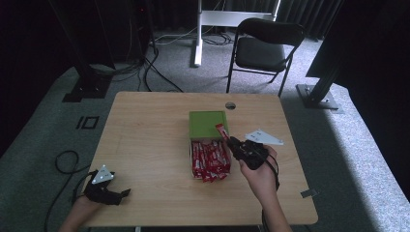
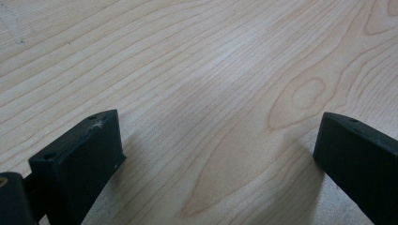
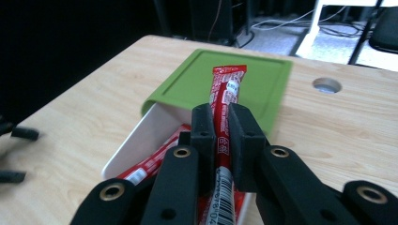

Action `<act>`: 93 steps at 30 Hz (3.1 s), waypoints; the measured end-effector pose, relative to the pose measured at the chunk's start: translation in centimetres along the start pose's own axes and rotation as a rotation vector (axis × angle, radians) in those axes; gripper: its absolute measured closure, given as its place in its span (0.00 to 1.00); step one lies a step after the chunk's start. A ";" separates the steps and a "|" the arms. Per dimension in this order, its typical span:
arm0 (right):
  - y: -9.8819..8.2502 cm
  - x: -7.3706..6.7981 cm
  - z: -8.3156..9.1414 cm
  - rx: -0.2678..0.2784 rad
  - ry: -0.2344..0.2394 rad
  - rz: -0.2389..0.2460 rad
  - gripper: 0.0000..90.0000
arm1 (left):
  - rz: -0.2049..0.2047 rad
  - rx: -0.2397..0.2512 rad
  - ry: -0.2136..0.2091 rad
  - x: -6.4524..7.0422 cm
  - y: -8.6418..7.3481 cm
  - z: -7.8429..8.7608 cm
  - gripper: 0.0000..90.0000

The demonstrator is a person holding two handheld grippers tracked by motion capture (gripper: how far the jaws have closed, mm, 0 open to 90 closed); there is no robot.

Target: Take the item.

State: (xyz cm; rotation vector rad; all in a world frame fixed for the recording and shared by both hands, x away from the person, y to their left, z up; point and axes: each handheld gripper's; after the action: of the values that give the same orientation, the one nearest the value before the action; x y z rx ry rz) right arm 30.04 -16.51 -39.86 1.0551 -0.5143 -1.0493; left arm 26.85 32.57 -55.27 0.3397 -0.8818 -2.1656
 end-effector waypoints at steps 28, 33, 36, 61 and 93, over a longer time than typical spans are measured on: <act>-5.4 6.5 -4.0 0.017 -0.231 -0.156 0.91 | -0.002 -0.001 0.001 0.0 0.0 0.0 0.03; -6.3 6.8 -5.5 0.007 -0.238 -0.194 0.91 | -0.002 -0.001 0.001 0.0 0.0 0.0 0.03; -6.8 6.9 -6.4 -0.006 -0.241 -0.220 0.91 | -0.002 -0.001 0.001 0.0 0.0 0.0 0.03; -10.0 7.8 -11.0 -0.156 -0.277 -0.248 0.91 | -0.002 0.000 0.001 0.0 0.0 0.0 0.03; -9.1 9.5 -8.2 -0.168 -0.159 -0.171 0.57 | -0.002 -0.001 0.001 0.0 0.0 0.0 0.03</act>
State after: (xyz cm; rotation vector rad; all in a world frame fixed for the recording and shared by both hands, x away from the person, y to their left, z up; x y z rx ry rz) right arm 36.57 -22.22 -52.74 0.8823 -0.4596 -1.3123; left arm 26.85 32.58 -55.27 0.3411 -0.8807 -2.1674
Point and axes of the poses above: each handheld gripper's, and its own axes: z roughly backward along the jaws, y roughly out of its top, x roughly to its right, and after that the axes turned 4 degrees about -y, right-handed
